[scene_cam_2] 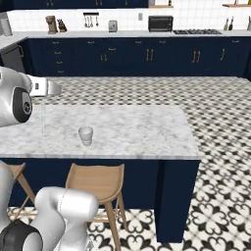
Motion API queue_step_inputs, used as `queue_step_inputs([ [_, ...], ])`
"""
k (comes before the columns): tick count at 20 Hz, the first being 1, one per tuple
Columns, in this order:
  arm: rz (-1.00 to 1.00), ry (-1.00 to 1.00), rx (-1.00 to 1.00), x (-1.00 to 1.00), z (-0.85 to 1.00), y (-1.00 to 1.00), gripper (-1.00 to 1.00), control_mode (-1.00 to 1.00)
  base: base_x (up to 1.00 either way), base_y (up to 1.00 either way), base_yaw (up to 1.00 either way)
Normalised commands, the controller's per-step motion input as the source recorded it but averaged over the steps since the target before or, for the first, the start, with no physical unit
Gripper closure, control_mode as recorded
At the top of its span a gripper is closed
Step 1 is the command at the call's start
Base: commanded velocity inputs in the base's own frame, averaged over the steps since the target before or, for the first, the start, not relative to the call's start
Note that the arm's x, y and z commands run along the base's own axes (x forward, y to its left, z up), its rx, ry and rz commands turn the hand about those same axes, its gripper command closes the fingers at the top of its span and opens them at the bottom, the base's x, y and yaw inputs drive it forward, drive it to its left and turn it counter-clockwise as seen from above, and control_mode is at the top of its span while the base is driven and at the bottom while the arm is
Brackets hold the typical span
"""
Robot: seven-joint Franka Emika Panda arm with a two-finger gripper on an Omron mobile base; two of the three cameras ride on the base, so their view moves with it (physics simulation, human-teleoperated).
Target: Take a straw from the drawer in front and place it inside the glass cup on the dining counter.
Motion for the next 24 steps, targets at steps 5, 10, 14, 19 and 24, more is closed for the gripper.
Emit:
queue_step_inputs([
  [5,0.0,0.0,0.0,0.0,0.0,0.0,1.0,1.0,1.0,0.04,0.04],
  [10,0.27,0.0,0.12,0.88,0.0,-0.21,1.0,-1.0,0.0,0.0,0.0],
  [14,0.51,0.0,0.18,0.79,-0.04,-0.34,1.0,-1.0,0.0,0.0,0.0],
  [19,0.6,0.0,0.19,0.58,-0.15,-0.17,1.0,-1.0,0.0,0.0,0.0],
  [24,0.59,0.0,0.14,0.46,-0.26,0.0,1.0,-1.0,0.0,0.0,0.0],
])
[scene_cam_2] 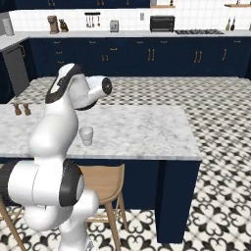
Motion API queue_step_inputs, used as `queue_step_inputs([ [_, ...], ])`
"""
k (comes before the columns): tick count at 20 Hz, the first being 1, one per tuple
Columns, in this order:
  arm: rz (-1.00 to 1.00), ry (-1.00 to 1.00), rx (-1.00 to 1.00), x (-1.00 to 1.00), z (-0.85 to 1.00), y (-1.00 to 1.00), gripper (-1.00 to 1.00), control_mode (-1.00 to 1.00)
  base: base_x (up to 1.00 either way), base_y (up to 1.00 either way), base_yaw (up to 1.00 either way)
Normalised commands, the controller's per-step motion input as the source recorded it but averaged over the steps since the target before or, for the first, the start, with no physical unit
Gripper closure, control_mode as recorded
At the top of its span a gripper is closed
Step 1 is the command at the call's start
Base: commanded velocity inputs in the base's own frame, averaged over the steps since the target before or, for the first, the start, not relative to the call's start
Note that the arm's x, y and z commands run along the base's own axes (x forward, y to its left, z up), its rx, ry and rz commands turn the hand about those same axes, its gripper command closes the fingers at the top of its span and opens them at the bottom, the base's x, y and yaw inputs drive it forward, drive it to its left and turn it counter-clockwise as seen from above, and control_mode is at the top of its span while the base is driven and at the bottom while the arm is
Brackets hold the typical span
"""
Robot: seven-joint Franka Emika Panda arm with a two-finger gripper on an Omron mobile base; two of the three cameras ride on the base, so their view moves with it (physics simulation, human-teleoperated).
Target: Take a straw from the drawer in front and place it inside the glass cup on the dining counter.
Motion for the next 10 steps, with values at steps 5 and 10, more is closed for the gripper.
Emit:
queue_step_inputs([
  [5,0.56,0.0,0.09,0.39,-0.35,0.07,1.0,-1.0,0.0,0.0,0.0],
  [10,0.46,-0.09,0.01,0.27,-0.48,0.0,1.0,-1.0,0.0,0.0,0.0],
])
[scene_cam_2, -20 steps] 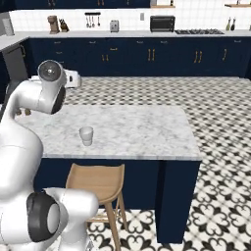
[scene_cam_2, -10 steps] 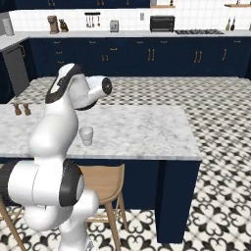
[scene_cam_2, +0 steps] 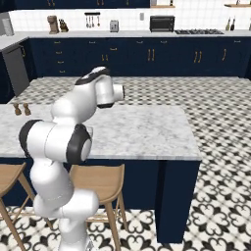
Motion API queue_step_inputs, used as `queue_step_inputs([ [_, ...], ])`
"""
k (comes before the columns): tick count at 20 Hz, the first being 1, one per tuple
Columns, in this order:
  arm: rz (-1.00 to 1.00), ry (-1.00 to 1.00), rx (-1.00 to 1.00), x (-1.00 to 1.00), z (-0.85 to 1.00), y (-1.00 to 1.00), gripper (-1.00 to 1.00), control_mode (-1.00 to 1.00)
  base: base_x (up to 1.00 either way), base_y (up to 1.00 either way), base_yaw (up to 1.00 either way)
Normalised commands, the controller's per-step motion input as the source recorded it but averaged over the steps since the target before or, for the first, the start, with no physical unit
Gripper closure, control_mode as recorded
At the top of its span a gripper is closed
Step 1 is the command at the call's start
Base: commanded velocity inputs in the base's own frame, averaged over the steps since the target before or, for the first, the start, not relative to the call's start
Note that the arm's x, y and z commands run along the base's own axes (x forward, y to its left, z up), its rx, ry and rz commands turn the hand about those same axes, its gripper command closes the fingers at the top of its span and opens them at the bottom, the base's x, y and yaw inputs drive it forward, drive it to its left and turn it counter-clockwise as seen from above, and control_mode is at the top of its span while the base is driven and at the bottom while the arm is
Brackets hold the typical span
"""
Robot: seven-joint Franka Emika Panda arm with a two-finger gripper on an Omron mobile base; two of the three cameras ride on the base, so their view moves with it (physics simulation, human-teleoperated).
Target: Take a straw from the drawer in front and place it inside the glass cup on the dining counter.
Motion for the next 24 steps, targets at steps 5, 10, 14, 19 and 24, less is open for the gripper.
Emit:
queue_step_inputs([
  [5,0.34,-0.16,0.0,0.15,-0.35,0.0,1.0,-1.0,0.0,0.0,0.0],
  [10,0.14,-0.08,0.02,0.0,-0.25,0.09,1.0,-1.0,0.0,0.0,0.0],
  [14,0.0,-0.01,0.01,0.02,-0.29,0.22,1.0,-1.0,0.0,0.0,0.0],
  [19,0.0,0.0,0.0,0.12,-0.2,0.11,1.0,-1.0,0.0,0.0,0.0],
  [24,0.0,0.0,0.0,0.24,-0.08,0.0,1.0,-1.0,0.0,0.0,0.0],
])
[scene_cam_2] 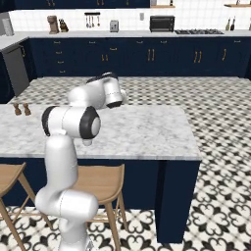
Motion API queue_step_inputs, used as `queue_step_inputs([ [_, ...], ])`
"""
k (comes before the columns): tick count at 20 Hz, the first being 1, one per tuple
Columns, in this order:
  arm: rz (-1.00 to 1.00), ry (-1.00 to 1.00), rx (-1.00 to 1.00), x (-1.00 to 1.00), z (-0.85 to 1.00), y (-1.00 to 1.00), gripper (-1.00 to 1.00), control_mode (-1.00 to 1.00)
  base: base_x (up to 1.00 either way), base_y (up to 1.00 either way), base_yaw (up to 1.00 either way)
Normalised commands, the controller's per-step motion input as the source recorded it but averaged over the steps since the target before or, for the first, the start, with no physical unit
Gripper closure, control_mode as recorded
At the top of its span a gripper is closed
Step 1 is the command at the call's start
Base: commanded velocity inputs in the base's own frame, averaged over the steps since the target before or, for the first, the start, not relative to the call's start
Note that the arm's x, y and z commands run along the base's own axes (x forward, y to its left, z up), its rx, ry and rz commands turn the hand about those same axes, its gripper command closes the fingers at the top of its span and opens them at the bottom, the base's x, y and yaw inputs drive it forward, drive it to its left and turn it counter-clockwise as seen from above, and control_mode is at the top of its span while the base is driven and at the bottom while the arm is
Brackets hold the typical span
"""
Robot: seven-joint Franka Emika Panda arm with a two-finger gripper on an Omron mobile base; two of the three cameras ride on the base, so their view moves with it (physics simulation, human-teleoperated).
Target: Take a straw from the drawer in front and place it inside the glass cup on the dining counter.
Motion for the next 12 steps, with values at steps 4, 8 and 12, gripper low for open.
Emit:
queue_step_inputs([
  [4,0.0,0.0,0.0,0.33,-0.07,0.0,1.0,-1.0,0.0,0.0,0.0],
  [8,0.0,0.0,0.0,0.27,-0.17,0.0,1.0,-1.0,0.0,0.0,0.0],
  [12,-0.01,0.0,0.0,0.27,-0.25,-0.01,1.0,-1.0,0.0,0.0,0.0],
])
